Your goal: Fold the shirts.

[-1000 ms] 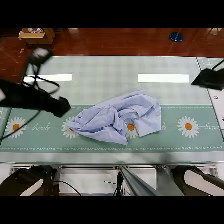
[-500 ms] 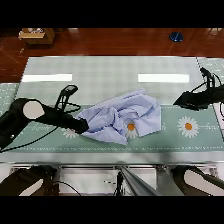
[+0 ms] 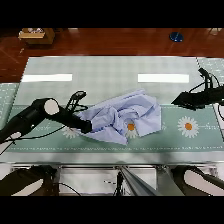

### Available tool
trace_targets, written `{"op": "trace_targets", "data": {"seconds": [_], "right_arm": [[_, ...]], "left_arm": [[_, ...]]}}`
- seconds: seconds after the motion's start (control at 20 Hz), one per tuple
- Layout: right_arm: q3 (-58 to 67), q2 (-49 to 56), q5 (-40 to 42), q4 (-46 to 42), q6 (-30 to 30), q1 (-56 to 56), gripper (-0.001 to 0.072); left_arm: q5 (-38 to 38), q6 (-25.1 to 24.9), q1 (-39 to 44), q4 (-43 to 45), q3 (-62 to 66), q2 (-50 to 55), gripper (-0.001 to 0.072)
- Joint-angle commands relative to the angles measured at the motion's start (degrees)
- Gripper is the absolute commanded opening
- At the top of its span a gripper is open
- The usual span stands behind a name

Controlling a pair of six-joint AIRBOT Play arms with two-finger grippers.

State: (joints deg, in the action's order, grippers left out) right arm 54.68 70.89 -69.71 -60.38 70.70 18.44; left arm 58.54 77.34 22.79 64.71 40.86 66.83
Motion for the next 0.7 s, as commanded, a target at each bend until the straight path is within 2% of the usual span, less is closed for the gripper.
{"op": "trace_targets", "data": {"seconds": [0.0,0.3,0.35,0.5,0.6,0.65], "right_arm": [[0.0,0.0,-0.4,0.1,-0.1,0.0,0.0483],[0.0,0.0,-0.7,0.1,-0.1,0.0,0.0483],[0.0,0.0,-0.8,0.1,-0.1,0.0,0.0483],[0.0,0.0,-1.1,0.1,-0.1,0.0,0.0483],[0.0,0.0,-1.1,0.1,-0.1,0.0,0.0483],[0.0,0.0,-1.1,0.1,-0.1,0.0,0.0483]], "left_arm": [[-4.9,-0.4,0.0,0.0,0.0,1.0,0.0692],[-4.7,-0.4,0.0,-0.1,0.0,2.9,0.0667],[-4.0,-0.4,0.0,-0.1,0.0,3.6,0.0595],[-1.9,-2.2,0.0,-1.2,0.0,4.5,0.0457],[-1.7,-4.5,0.0,-3.7,0.0,4.6,0.0290],[-1.8,-5.2,0.0,-4.6,0.0,4.7,0.0171]]}}
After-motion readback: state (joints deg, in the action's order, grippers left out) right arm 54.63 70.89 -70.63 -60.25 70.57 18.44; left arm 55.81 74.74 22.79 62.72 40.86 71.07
